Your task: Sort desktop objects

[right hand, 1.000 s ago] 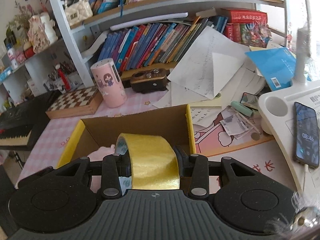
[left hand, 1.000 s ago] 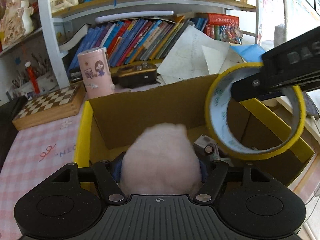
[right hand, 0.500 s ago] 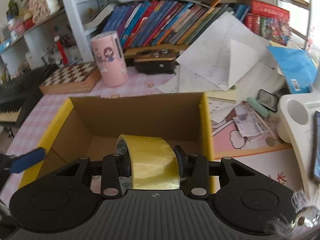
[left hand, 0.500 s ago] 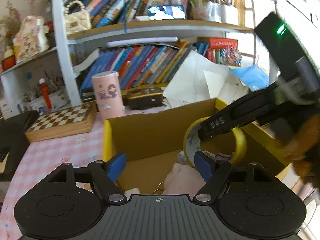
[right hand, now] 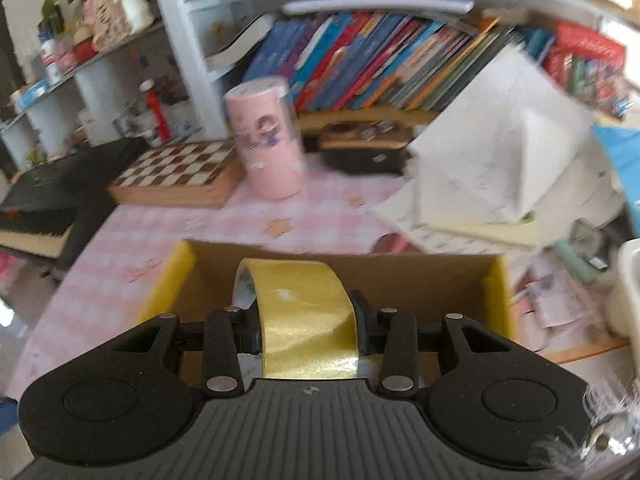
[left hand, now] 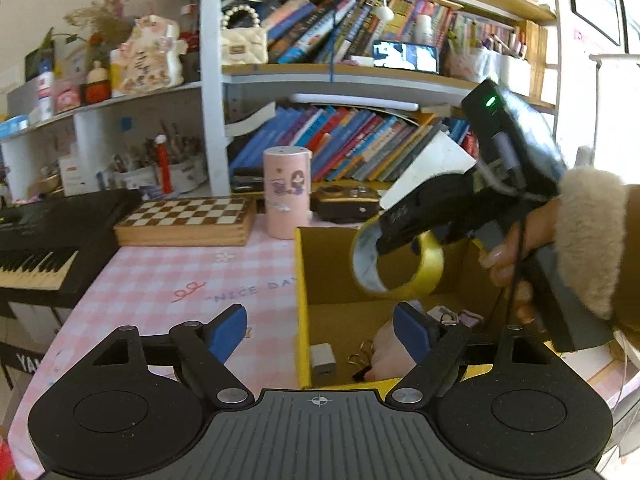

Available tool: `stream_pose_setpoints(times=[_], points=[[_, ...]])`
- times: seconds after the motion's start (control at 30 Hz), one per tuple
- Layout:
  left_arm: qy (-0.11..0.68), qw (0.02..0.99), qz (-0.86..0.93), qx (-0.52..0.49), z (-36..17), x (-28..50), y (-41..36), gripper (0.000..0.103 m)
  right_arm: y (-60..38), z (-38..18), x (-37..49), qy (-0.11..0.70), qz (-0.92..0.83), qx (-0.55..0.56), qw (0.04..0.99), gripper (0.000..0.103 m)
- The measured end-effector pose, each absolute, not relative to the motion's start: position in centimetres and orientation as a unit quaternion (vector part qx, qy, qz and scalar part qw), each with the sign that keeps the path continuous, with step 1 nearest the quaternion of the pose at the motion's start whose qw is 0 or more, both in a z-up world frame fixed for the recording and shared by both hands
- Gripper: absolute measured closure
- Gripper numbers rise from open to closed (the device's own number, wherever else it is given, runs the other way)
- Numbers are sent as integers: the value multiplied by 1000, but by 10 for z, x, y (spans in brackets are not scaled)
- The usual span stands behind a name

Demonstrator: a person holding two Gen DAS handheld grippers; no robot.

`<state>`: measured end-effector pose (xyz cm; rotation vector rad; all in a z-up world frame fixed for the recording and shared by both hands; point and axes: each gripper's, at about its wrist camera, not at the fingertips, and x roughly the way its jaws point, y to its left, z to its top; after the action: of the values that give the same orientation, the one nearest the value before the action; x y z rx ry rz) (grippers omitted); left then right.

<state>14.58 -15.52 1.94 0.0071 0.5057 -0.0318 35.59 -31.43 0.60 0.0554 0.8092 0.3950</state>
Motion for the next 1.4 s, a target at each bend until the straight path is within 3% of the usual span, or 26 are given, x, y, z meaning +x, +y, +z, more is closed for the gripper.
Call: stream_pose_setpoints(times=[0.23, 0.33, 0.37, 0.6, 0.97, 1.4], points=[[251, 968, 13, -1, 24, 132, -144, 20, -289, -18, 358, 429, 198, 12, 881, 64], [251, 968, 17, -1, 25, 125, -143, 20, -288, -18, 353, 423, 205, 16, 883, 43], [251, 968, 16, -1, 25, 124, -143, 20, -289, -15, 351, 416, 207, 15, 885, 41], [248, 969, 14, -8, 27, 120, -143, 19, -304, 12, 314, 361, 215, 13, 907, 38], [225, 973, 47, -19, 27, 103, -128, 6, -344, 32, 218, 236, 148, -9, 960, 32], [214, 976, 37, -27, 17, 59, -104, 6, -324, 17, 117, 220, 95, -7, 971, 24]])
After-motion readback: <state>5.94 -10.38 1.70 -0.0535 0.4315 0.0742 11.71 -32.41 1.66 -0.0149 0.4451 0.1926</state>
